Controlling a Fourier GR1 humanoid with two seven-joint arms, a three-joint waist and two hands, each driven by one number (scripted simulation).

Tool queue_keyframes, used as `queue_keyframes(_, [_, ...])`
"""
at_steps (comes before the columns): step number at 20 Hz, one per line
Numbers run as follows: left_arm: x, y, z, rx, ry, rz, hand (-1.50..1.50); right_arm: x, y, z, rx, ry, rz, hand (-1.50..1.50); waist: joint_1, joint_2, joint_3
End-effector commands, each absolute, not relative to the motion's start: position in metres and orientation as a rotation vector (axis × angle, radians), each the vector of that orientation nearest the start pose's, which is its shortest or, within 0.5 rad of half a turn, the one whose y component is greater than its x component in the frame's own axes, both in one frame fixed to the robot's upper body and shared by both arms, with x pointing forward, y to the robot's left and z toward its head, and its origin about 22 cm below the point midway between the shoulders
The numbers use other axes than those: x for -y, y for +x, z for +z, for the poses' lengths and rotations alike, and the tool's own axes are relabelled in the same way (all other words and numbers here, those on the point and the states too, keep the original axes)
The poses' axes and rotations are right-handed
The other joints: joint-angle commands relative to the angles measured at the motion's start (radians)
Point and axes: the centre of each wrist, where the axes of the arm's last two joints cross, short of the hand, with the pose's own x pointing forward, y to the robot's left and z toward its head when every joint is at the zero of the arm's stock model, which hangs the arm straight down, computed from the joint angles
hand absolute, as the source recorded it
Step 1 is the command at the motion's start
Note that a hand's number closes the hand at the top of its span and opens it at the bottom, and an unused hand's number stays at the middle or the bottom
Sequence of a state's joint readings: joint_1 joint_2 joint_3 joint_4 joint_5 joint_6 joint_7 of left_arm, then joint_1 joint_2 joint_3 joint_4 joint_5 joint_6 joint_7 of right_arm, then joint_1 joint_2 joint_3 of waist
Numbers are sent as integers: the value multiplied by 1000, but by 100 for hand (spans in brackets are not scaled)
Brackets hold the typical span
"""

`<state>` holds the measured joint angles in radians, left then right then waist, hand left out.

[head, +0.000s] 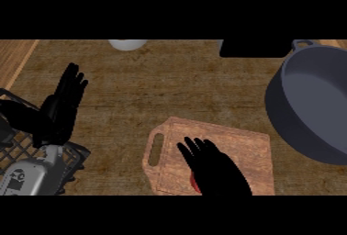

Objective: Pick the bell pepper from the cutting board and place it in the pot

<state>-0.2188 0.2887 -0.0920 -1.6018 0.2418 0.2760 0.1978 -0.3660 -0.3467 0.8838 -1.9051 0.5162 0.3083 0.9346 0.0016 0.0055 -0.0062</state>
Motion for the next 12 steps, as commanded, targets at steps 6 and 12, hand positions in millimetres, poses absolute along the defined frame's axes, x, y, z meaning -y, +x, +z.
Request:
queue_keyframes(6, [-271, 283, 85, 1615, 210, 59, 0, 92, 187, 76, 1023, -647, 1492, -150, 0, -8, 6])
queue_keyframes(12, [-298, 277, 89, 1624, 208, 47, 0, 89, 196, 70, 1039, -617, 1469, -150, 4, -7, 6])
